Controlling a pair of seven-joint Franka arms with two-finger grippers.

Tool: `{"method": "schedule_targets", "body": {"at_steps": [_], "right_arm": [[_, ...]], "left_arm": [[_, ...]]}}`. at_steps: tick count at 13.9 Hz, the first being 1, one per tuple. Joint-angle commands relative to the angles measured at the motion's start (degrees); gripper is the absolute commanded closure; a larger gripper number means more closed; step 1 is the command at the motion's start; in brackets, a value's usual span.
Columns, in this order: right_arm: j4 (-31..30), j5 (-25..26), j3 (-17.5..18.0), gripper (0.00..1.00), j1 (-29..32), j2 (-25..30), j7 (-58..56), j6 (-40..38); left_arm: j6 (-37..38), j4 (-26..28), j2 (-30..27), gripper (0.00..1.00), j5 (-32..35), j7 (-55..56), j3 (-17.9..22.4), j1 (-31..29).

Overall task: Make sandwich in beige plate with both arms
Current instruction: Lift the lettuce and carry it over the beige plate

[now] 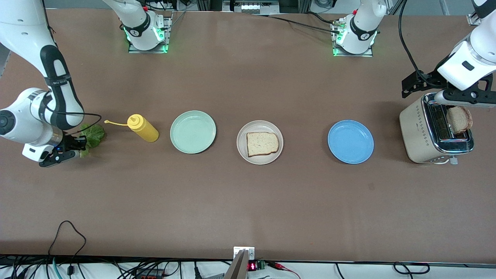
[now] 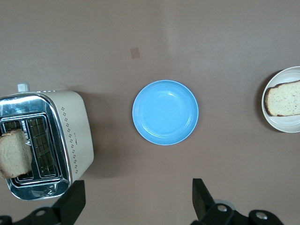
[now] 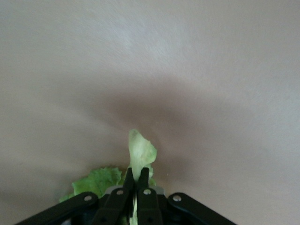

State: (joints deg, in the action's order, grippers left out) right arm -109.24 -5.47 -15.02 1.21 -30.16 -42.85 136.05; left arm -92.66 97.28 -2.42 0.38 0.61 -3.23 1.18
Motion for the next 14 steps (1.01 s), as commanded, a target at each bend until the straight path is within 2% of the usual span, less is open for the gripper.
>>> {"method": "schedule_targets", "body": {"at_steps": [1, 4, 6, 9, 10, 12, 14], "right_arm": [[0.95, 0.81, 0.25, 1.00, -0.16, 6.51, -5.74, -6.40], [4.99, 1.34, 0.86, 1.00, -0.25, 9.68, -14.51, -12.81], [8.76, 1.51, 0.78, 1.00, -2.96, 11.52, -20.76, -19.65], [18.85, 2.91, 0.78, 1.00, -8.31, 11.97, -26.23, -34.14], [21.41, 3.01, 0.78, 1.00, -10.51, 11.97, -26.15, -36.88], [24.68, 2.75, 0.87, 1.00, -13.94, 12.06, -27.11, -37.97], [25.22, 2.31, 0.87, 1.00, -18.68, 12.50, -27.64, -38.05]], "left_arm": [[1.35, -1.66, 0.66, 0.00, -0.56, -1.32, 0.24, 0.32], [1.26, -1.74, 0.66, 0.00, -0.56, -1.32, 0.16, 0.32], [1.26, -1.75, 0.66, 0.00, -0.56, -1.32, -0.02, 0.32], [1.26, -1.75, 0.66, 0.00, -0.56, -1.32, -0.11, 0.32], [1.35, -1.66, 0.66, 0.00, -0.56, -1.32, -0.11, 0.32], [1.35, -1.74, 0.66, 0.00, -0.56, -1.41, -0.11, 0.32], [1.35, -1.66, 0.66, 0.00, -0.56, -1.41, -0.02, 0.23]]}}
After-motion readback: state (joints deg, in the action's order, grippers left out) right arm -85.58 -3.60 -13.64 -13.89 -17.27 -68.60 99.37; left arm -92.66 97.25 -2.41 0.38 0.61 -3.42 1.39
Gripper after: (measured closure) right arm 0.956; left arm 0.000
